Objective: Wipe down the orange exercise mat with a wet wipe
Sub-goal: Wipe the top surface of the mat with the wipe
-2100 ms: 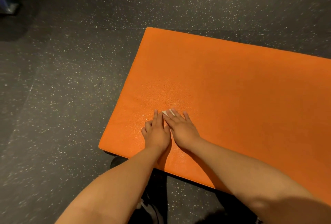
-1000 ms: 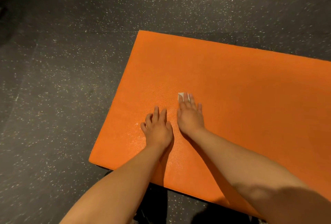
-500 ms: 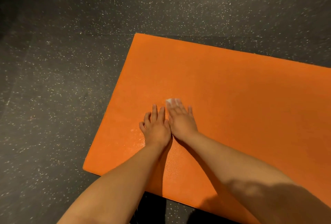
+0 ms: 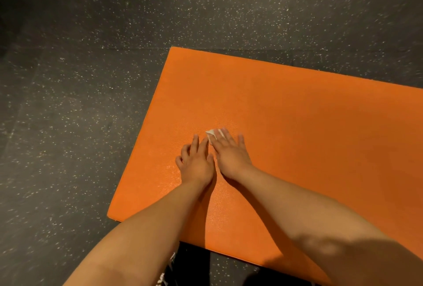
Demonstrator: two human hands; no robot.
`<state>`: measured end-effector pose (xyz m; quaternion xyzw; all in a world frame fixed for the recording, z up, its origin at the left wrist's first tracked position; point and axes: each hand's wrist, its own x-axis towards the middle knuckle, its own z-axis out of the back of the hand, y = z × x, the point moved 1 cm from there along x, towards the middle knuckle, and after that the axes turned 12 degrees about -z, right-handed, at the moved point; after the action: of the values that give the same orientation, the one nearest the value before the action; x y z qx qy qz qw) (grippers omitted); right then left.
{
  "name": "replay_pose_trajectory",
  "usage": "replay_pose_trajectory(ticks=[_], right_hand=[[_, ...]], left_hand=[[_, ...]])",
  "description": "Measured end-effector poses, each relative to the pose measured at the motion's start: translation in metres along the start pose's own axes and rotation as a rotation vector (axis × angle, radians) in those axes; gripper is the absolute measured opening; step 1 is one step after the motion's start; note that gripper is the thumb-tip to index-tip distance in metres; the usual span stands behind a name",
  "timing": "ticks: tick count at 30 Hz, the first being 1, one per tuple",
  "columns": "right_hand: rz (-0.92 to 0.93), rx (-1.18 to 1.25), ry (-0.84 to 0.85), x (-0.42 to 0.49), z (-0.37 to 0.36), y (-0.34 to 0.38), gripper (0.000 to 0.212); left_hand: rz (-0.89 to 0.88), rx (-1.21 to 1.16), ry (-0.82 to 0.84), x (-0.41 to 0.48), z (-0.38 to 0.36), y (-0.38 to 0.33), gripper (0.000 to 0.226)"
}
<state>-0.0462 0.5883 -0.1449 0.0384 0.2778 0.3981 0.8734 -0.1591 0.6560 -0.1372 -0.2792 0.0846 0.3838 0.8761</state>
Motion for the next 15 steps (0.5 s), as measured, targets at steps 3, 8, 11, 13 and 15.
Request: replay_pose_trajectory(ticks=[3, 8, 11, 13, 15], right_hand=[[-0.218, -0.001, -0.073, 0.008, 0.008, -0.018, 0.068], [-0.068, 0.076, 0.055, 0.004, 0.002, 0.012, 0.065], [-0.002, 0.05, 0.005, 0.013, 0.0, 0.003, 0.06], [-0.121, 0.056, -0.064, 0.023, 0.007, -0.009, 0.06], [-0.246, 0.076, -0.104, 0.03, 0.013, -0.01, 0.061]], left_hand=[[0.002, 0.01, -0.001, 0.002, 0.003, -0.003, 0.055], [-0.021, 0.112, -0.067, 0.008, 0.01, -0.004, 0.051], [-0.086, 0.073, -0.114, 0.018, 0.014, -0.003, 0.048], [-0.098, 0.035, -0.074, 0.029, 0.014, -0.004, 0.053], [-0.087, 0.047, -0.024, 0.038, 0.013, -0.006, 0.055]])
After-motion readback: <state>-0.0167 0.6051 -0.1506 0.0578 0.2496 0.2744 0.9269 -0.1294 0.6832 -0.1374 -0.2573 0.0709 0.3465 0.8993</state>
